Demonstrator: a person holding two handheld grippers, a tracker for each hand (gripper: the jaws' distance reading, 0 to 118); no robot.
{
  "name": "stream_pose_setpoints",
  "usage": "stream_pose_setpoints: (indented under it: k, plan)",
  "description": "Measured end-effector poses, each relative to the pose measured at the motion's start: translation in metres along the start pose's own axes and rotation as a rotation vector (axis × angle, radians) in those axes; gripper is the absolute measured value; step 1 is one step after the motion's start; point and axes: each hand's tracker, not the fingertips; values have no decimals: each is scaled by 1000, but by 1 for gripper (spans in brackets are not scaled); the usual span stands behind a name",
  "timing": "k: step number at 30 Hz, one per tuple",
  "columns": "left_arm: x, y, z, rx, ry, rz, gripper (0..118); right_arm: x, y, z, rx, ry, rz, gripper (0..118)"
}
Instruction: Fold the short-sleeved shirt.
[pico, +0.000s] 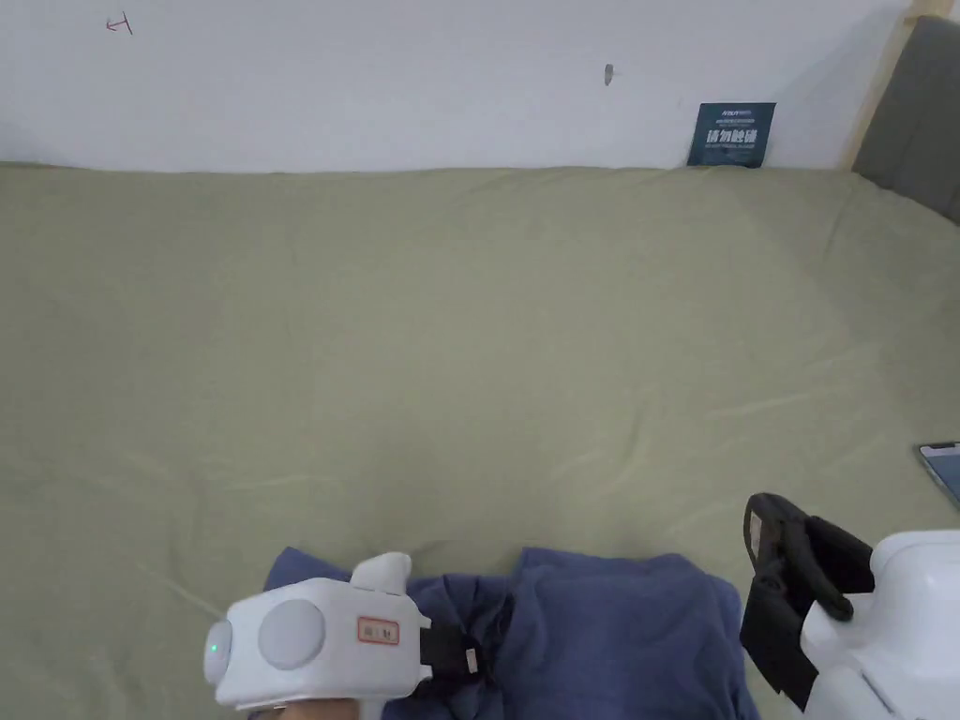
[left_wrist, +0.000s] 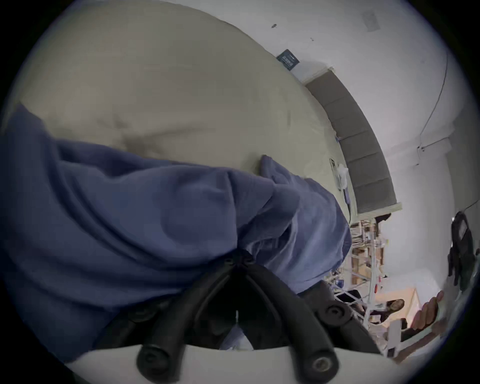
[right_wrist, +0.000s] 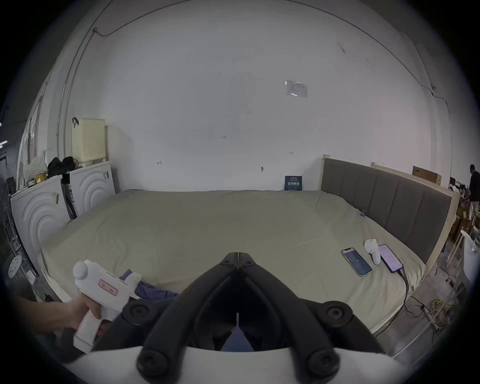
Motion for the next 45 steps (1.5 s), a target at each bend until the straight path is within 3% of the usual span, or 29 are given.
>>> stream_pose_setpoints:
  k: [4,7,9,16,19,20,21,22,23,27,28,31,32,33,34,35,36,37,38,39,41,45]
  plan:
    - [6,9,26,-8,29,-38,0,-1,-1,-3,-15,-3,12,1]
    - [11,15,75,28,48,-141,0,-4,3,-3,-3,-2,10,1]
    - [3,19,114,70,40,-130,0,-8,6,-4,5,6,6,1]
    - [-80,24,194,183,173,68,0,-25,11,-10,20,50,19,1]
    - [-104,25,190,166,99,109,0,-30,10,-14,12,53,26,1]
    - [-108,25,183,149,32,133,5,-31,10,-14,8,54,27,1]
    - [-112,26,178,124,-24,150,36,-32,9,-15,6,53,29,1]
    - [-115,27,170,94,-74,168,82,-33,9,-16,3,51,33,1]
    - [-115,25,161,51,-103,198,118,-33,9,-17,-1,49,37,1]
    - [-130,-6,122,44,-173,251,114,-33,11,-18,-2,41,45,1]
    - [-140,20,119,29,-219,257,114,-32,12,-19,-1,40,47,1]
    - [-150,15,95,47,-432,328,110,-32,13,-19,-2,36,52,1]
    - [-142,21,90,36,-521,377,97,-32,13,-19,-3,33,54,1]
    - [-139,18,81,7,-517,404,71,-32,13,-19,-4,33,54,1]
    - [-137,14,74,-6,-464,387,34,-31,13,-18,-4,32,53,1]
    - [-151,20,65,-13,-412,366,16,-31,13,-17,-5,30,52,1]
    - [-159,20,58,-28,-290,360,16,-29,12,-15,-4,30,50,1]
    - [-170,18,62,-20,-277,383,15,-28,13,-14,-3,28,48,1]
    - [-172,20,67,9,-387,395,14,-27,13,-12,-2,27,47,1]
    - [-160,18,74,24,-384,401,14,-25,14,-9,1,25,47,1]
    - [-148,16,91,42,-317,326,14,-22,16,-5,14,26,48,1]
    - [-145,14,143,144,-265,339,13,-17,22,1,46,22,41,1]
